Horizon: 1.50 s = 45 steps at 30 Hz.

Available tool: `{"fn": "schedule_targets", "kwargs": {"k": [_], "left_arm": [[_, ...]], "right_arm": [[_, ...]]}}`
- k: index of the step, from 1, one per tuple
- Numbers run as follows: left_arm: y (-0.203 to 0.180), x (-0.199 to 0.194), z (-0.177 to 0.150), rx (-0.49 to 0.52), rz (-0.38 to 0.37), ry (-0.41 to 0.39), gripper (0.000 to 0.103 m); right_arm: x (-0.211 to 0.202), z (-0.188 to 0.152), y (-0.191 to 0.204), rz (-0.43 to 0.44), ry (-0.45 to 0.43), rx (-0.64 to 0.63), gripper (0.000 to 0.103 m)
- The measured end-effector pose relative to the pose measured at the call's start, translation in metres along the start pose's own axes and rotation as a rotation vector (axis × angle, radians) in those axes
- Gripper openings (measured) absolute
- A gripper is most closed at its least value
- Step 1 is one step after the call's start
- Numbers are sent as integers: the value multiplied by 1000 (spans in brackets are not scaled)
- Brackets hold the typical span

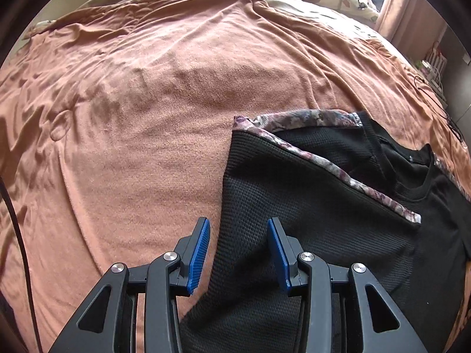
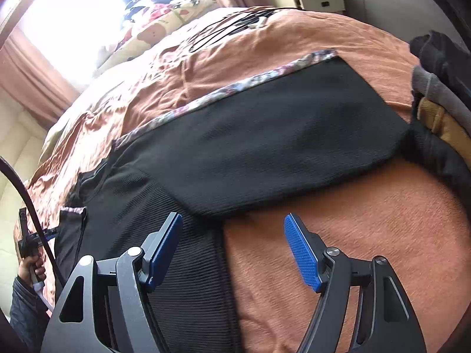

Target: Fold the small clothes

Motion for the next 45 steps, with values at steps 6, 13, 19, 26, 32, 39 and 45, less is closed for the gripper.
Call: {"fn": "schedule_targets", "kwargs": {"k": [6, 13, 19, 26, 32, 39, 45], "left_arm": [[12, 28, 20, -28, -32, 7, 43], [16, 42, 42, -52, -92, -15, 43], [13, 44, 53, -65, -130, -31, 7], [23, 45, 62, -102, -47, -75, 4], [20, 48, 60, -115, -14, -44, 11], [18, 29, 48, -87, 42, -36, 28], [11, 5, 42, -77, 57, -61, 30]], "right_arm": [[-4, 4, -27, -48, -14, 56, 70], [-6, 10, -48, -68, -49, 127, 70], [-10, 9, -58, -76, -79, 174, 70], [-3, 11, -67, -48, -106, 231, 70], [9, 19, -78, -45, -153, 278, 56], [19, 28, -78, -61, -170, 269, 20], [8, 41, -52, -63, -220, 165, 3]]}}
Point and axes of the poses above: each gripper's, at about its wrist camera, not at the fingertips, and x roughly the way its jaws point, y to its left, z to its top, the point moved 1 cm from there along x, roughly the way its jaws point, and after that the axes turned 2 degrees about z, right-handed, at the moved point
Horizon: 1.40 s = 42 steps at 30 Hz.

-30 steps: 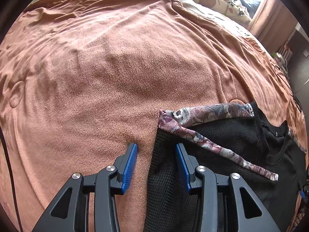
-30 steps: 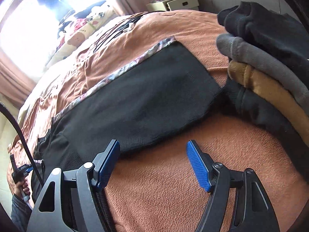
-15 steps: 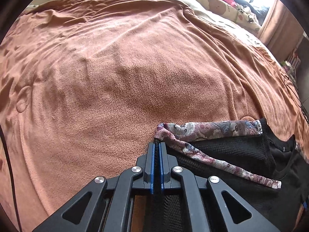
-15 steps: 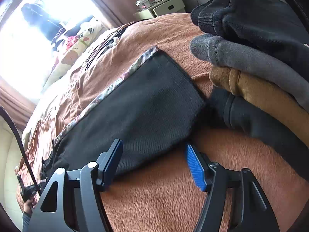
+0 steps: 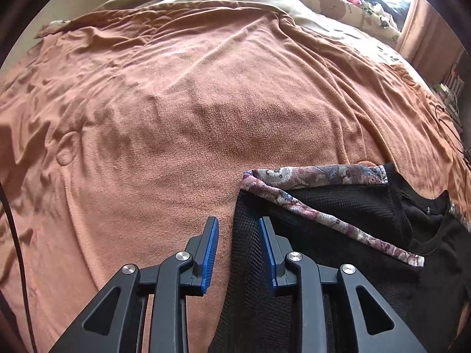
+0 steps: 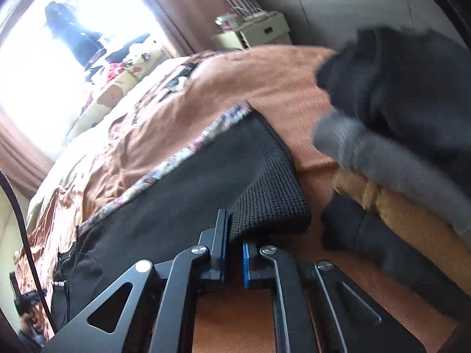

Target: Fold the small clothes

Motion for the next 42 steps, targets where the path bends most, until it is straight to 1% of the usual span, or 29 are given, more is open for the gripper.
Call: {"fn": "schedule_targets", "kwargs": {"k": [2, 6, 10, 12, 16, 21, 26, 27, 28, 31, 36, 40, 42], "left_arm": [[-2, -11, -1, 3, 2, -18, 30], [-4, -26, -5, -9, -16, -29, 36], [-4, -42, -15, -36, -38, -20, 36], [-5, -50, -19, -37, -37, -23, 37], [-3, -65, -26, -43, -39, -31, 43], [0, -83, -32, -52, -44, -43, 43], [-1, -99, -38, -46, -56, -52, 44], [0, -102, -39, -48, -62, -55, 46], [0, -105, -40, -48, -66, -57, 50], [-1, -114, -46, -39, -71, -70, 55], [0, -122, -53, -35, -81, -69, 55], [-1, -126, -56, -29, -76, -77, 55], [-1, -128, -58, -34, -84, -78, 55]], "right_arm": [[-6, 3, 11, 23, -16, -31, 2], [-16, 6, 30, 100, -35, -76, 2], [-17, 6, 47, 176, -29, -114, 2], [-19, 4, 47, 207, -24, -123, 2], [-20, 5, 54, 289, -19, -124, 2], [-21, 3, 67, 390, -1, -153, 2], [-9, -9, 82, 450, 48, -195, 2], [-7, -12, 85, 462, 59, -208, 2], [-4, -13, 89, 472, 69, -217, 2], [1, -17, 99, 495, 97, -249, 2], [12, -25, 113, 536, 152, -290, 2], [25, -35, 125, 539, 199, -337, 2], [33, -42, 131, 546, 240, -361, 2]]}}
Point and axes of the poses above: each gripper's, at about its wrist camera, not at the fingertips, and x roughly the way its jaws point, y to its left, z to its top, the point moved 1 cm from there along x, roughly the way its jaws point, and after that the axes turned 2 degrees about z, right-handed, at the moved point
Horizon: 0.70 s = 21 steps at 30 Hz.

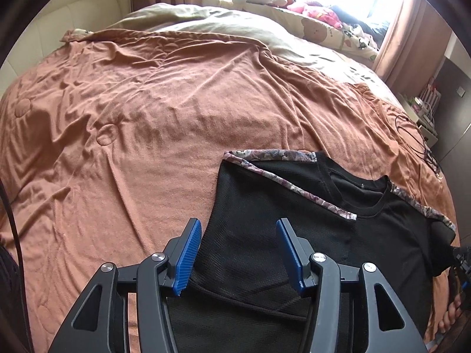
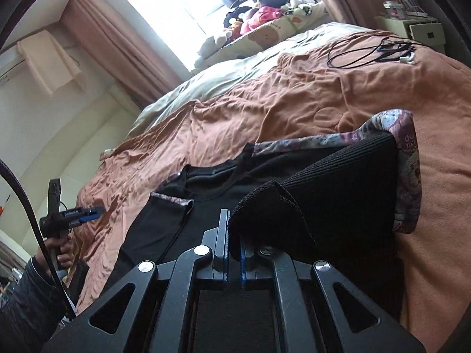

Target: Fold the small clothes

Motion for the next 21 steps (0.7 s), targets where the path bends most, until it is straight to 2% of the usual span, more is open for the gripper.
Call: {"fn": "schedule_targets", "kwargs": {"k": [5, 6, 7, 8, 9, 10, 14, 21], "left_arm": [[-5, -3, -5, -4, -18, 4, 55], [-7, -3, -7, -5, -23, 5, 55], [-9, -3, -8, -6, -28, 6, 55], [-11, -3, -9, -8, -31, 7, 55], [-14, -3, -10, -10, -34, 10, 55], [-17, -3, -10, -10, -39, 13, 55], [-36, -6, -14, 10, -60, 12, 55], [-84, -8, -24, 65, -114, 14, 55]], "right_arm": [[26, -3, 6, -9, 125, -9, 3], [32, -5, 4, -22, 170, -4, 11], [37, -6, 2, -24, 206, 6, 36], [39, -6, 3, -22, 218, 10, 53], [37, -7, 3, -19, 207, 10, 80], [30, -6, 2, -13, 183, 5, 85], [11, 5, -3, 5, 173, 40, 85], [-27, 26, -37, -64, 90, 110, 85]]}}
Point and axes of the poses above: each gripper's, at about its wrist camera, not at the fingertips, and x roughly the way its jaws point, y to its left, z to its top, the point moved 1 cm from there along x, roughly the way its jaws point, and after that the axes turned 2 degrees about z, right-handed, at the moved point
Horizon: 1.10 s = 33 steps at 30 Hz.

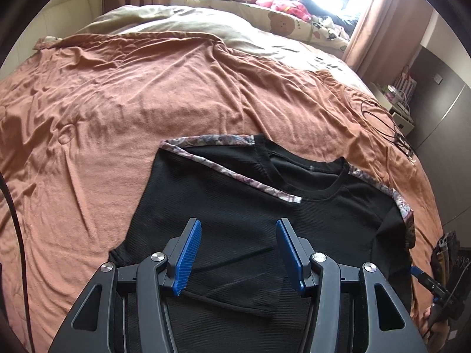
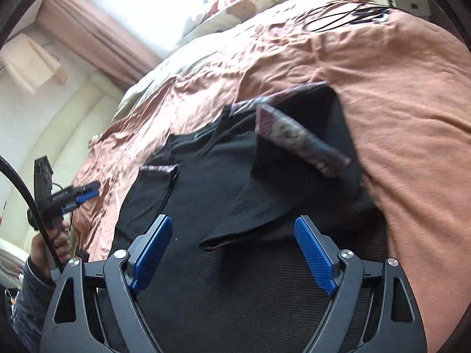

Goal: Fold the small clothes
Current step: 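Pinch the patterned trim edge with right gripper and lay it flat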

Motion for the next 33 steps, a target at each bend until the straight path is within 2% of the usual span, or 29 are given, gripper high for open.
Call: {"fn": "schedule_targets", "kwargs": {"k": [6, 11, 15, 16, 20, 23, 25, 26, 28, 30, 33], "left_arm": [[-54, 8, -8, 72, -64, 17, 55], [-87, 15, -11, 105, -101, 23, 55], [-99, 22, -11, 113, -119, 29, 55], [-100, 25, -11, 112, -124, 31, 55], [-99, 31, -12, 109, -132, 42, 55], [-88, 32, -12, 98, -124, 36, 55], [-78, 33, -12, 88, -115, 37, 55], [-73, 33, -13, 82, -110, 36, 55], [-60, 34, -14, 66, -102, 36, 55], [-46, 34, -15, 45, -94, 35, 55], [-27, 31, -16, 14, -89, 31, 55]], "right_arm": [[-30, 17, -32, -32, -115, 44, 85], [-20, 23, -57, -26, -127, 91, 85], [-5, 25, -60, -38, -107, 53, 85], [-4, 17, -57, -35, -103, 30, 85], [23, 18, -40, -102, -35, -137, 84], [41, 23, -26, -108, 27, -213, 68], [52, 23, -13, -93, 70, -256, 46], [58, 24, -8, -88, 87, -272, 39], [72, 24, 3, -90, 119, -300, 13], [85, 26, 11, -100, 138, -313, 7], [99, 29, 29, -65, 142, -305, 7]]}}
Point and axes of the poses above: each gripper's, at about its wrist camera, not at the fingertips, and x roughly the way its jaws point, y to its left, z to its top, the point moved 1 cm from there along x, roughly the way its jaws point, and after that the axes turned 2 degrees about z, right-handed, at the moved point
